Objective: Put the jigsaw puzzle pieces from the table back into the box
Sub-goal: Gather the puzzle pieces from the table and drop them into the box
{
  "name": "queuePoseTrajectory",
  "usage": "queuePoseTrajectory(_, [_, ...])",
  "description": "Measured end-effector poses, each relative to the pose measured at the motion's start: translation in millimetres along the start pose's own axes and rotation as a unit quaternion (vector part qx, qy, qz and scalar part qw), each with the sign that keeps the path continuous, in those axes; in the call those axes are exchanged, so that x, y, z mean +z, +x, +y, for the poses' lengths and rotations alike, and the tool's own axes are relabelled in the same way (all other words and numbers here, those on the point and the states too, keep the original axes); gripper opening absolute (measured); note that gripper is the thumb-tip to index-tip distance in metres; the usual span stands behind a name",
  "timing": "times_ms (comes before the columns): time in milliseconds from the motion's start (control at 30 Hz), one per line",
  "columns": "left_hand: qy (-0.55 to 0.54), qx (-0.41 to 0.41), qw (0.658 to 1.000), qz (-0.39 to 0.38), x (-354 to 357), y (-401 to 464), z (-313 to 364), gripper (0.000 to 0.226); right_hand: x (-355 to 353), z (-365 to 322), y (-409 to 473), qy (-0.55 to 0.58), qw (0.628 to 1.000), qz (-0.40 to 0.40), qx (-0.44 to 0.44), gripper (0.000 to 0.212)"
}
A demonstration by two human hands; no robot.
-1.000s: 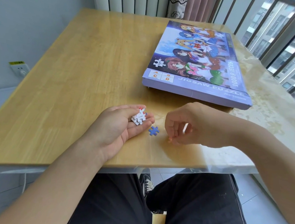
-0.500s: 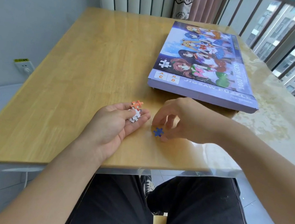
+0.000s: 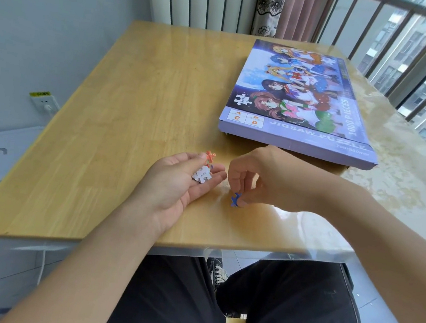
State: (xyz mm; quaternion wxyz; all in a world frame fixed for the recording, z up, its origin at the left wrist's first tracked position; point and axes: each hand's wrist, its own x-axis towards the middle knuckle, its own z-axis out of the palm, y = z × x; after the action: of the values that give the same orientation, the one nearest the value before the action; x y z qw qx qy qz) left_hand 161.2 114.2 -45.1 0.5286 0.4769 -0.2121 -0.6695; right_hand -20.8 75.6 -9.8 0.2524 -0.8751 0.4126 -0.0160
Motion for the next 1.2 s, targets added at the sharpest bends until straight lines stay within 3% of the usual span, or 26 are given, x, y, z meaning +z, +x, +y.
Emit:
queuePoseTrajectory(133, [0.027,0.004,1.0,-0.003,0,1,-2,0.014,0,1,-6,0.146,0.989,0.037,-0.011,0.017])
queuePoseTrajectory(233, [0.045,-0.007,0.999,-0.027,6,1,-4,0.02,-2,-1,-3,0.353,0.927,0.129,0.012,0.02])
queuePoseTrajectory(267, [0.038,-0.01,0.999,-0.037,10,1,-4,0.021,-2,-3,1,0.354,0.921,0.161,0.026,0.02])
queuePoseTrajectory(333, [0.014,-0.018,0.999,-0.044,18,2,-3,0.02,1,-6,7,0.244,0.943,0.222,0.052,0.019])
queuePoseTrajectory(400, [-0.017,-0.031,0.999,-0.038,28,2,0,0.017,2,-7,4,0.157,0.941,0.293,0.064,0.016])
queuePoseTrajectory(667, [-0.032,-0.038,0.998,-0.041,49,19,0,0.023,18,5,-3,0.291,0.893,0.336,0.073,0.017])
queuePoseTrajectory(733, [-0.038,-0.035,0.998,-0.046,52,21,-2,0.018,22,7,-9,0.321,0.866,0.376,0.071,0.018])
queuePoseTrajectory(833, [-0.057,-0.021,0.998,-0.032,54,24,-5,0.012,31,5,-18,0.406,0.779,0.462,0.123,0.014])
queuePoseTrajectory(900, [-0.029,0.016,0.999,-0.029,57,23,-8,0.011,37,-5,-20,0.517,0.712,0.446,0.164,0.01])
queuePoseTrajectory(933, [0.001,0.048,0.998,-0.031,58,23,-10,0.012,40,-10,-17,0.601,0.66,0.414,0.179,0.013])
queuePoseTrajectory(1000, [0.086,0.131,0.987,-0.03,61,21,-18,0.015,40,-16,-8,0.77,0.506,0.341,0.19,0.031])
queuePoseTrajectory(1067, [0.224,0.247,0.943,-0.018,60,23,-30,0.018,37,-17,1,0.866,0.372,0.284,0.174,0.053])
queuePoseTrajectory(1100, [0.306,0.314,0.899,-0.016,59,24,-35,0.02,36,-16,5,0.889,0.327,0.271,0.169,0.059])
queuePoseTrajectory(1167, [0.435,0.406,0.804,-0.027,56,24,-39,0.027,35,-12,12,0.906,0.278,0.265,0.178,0.06])
queuePoseTrajectory(1200, [0.459,0.41,0.786,-0.05,56,24,-38,0.03,35,-10,14,0.909,0.264,0.266,0.18,0.058])
